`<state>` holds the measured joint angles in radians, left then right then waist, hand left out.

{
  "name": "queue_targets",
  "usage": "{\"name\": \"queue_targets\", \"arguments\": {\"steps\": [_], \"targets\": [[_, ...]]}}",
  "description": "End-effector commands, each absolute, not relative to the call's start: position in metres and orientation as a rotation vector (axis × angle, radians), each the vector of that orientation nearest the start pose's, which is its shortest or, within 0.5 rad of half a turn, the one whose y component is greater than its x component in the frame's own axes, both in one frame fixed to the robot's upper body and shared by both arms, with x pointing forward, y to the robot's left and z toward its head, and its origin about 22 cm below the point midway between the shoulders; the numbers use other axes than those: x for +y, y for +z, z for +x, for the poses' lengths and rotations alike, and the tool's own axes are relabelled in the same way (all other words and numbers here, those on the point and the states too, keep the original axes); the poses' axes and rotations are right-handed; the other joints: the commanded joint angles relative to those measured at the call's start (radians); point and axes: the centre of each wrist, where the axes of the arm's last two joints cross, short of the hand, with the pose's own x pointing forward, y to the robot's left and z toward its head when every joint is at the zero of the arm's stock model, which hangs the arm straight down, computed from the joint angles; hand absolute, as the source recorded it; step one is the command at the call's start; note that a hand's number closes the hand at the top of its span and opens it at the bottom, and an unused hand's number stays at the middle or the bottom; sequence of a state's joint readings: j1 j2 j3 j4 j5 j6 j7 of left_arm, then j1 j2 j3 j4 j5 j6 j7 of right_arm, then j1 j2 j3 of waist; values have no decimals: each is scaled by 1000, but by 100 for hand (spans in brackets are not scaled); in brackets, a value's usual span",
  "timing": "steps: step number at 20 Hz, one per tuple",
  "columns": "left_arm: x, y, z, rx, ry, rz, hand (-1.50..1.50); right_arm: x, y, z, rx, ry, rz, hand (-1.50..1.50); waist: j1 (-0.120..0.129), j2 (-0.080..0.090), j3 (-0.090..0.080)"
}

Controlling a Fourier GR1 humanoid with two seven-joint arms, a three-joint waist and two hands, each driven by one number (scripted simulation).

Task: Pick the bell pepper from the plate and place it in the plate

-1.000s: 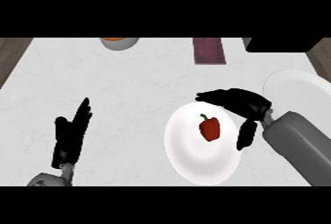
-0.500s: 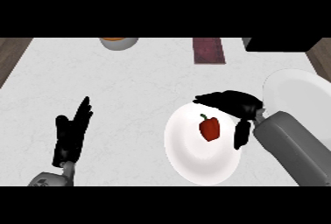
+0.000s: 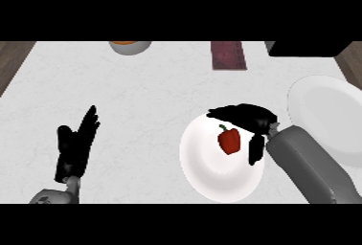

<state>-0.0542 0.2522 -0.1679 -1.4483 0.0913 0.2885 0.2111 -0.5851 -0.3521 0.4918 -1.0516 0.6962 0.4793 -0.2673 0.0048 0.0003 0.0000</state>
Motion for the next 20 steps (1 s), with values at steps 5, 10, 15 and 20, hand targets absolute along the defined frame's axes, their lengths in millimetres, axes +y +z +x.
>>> {"name": "queue_targets", "arguments": {"steps": [5,10,15,20], "targets": [[251,-5,234,-1282,-27,253,0,-178,14,341,-1214,1764,-130,-150,-1,-2,0],[253,-22,251,-1289,-43,225,0,-171,-2,354,-1252,1822,-154,150,1,1,0],[245,9,240,-1293,-54,230,0,-193,-25,354,-1321,1827,-155,150,8,1,1],[243,-9,245,-1288,-41,267,0,-179,-2,360,-1411,1782,-268,150,-1,0,0]]}}
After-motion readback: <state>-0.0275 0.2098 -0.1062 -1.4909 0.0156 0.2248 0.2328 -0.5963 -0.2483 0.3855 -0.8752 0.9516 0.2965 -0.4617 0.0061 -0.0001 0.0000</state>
